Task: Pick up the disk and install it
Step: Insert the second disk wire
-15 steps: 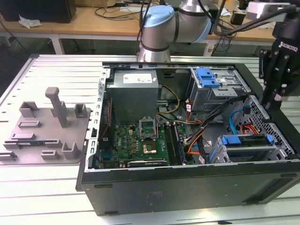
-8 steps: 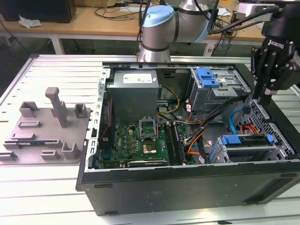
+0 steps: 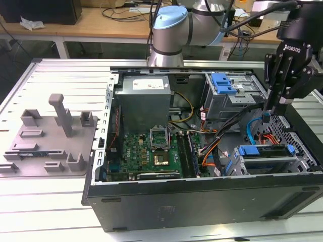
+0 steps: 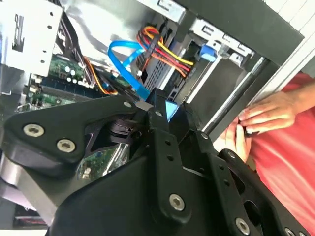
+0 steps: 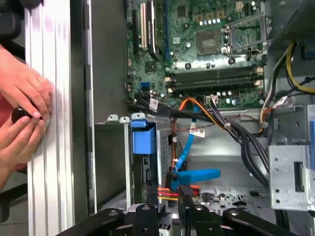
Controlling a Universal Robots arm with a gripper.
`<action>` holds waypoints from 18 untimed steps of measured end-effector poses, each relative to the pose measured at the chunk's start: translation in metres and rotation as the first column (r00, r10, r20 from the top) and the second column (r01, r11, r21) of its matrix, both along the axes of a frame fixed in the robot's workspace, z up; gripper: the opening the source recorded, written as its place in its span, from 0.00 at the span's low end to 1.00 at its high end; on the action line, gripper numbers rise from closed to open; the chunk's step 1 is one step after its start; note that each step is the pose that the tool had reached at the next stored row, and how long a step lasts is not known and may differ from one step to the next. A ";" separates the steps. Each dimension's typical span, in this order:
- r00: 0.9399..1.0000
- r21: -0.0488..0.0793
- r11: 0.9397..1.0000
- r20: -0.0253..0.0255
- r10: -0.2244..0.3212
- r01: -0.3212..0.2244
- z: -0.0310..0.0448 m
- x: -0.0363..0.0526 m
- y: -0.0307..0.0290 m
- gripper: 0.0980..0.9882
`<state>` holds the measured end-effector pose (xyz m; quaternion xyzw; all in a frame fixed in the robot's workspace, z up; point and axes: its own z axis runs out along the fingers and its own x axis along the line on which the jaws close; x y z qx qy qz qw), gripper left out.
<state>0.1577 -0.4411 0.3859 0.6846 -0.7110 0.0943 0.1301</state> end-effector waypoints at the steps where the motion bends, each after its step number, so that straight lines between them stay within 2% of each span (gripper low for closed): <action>1: 1.000 -0.013 1.000 -0.001 -0.004 0.004 -0.0008 -0.0001 0.0001 0.23; 3: 1.000 -0.037 0.999 0.000 -0.023 0.023 -0.0030 -0.0005 0.0002 0.23; 7: 0.999 -0.039 0.998 0.004 -0.045 0.046 -0.0066 -0.0015 0.0008 0.23; 10: 0.999 -0.041 0.998 0.014 -0.048 0.049 -0.0082 -0.0033 0.0034 0.23; 13: 0.998 -0.049 0.998 0.029 -0.048 0.050 -0.0096 -0.0062 0.0089 0.23; 14: 0.998 -0.053 0.997 0.032 -0.048 0.050 -0.0100 -0.0073 0.0100 0.23; 15: 0.998 -0.063 0.997 0.036 -0.048 0.050 -0.0106 -0.0094 0.0107 0.23; 17: 0.998 -0.081 0.995 0.039 -0.048 0.051 -0.0111 -0.0106 0.0108 0.23; 18: 0.998 -0.097 0.994 0.040 -0.048 0.051 -0.0115 -0.0107 0.0110 0.23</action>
